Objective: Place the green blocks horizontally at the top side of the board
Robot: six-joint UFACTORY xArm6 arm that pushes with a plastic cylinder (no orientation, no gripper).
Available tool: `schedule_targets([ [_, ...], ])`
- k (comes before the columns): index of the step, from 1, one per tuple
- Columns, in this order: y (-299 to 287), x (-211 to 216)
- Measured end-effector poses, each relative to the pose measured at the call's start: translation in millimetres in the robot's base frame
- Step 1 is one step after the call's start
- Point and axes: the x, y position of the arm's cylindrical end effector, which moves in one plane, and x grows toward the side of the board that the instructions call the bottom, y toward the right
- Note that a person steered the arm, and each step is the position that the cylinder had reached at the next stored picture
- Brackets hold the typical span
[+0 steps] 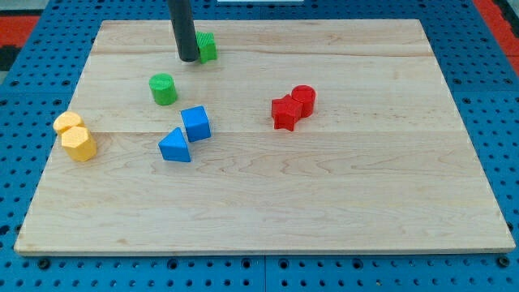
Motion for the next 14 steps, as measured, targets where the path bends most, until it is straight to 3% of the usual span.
schedule_targets([
  [1, 23.5, -23.3],
  [2, 36.0, -7.7],
  [3, 38.2, 67.3],
  [4, -0.4, 109.5],
  [5, -29.8, 97.1],
  [8, -19.4, 25.4],
  [9, -19.7, 47.2],
  [10, -65.5, 40.7],
  [12, -98.2, 60.7],
  [14, -79.6, -1.5],
])
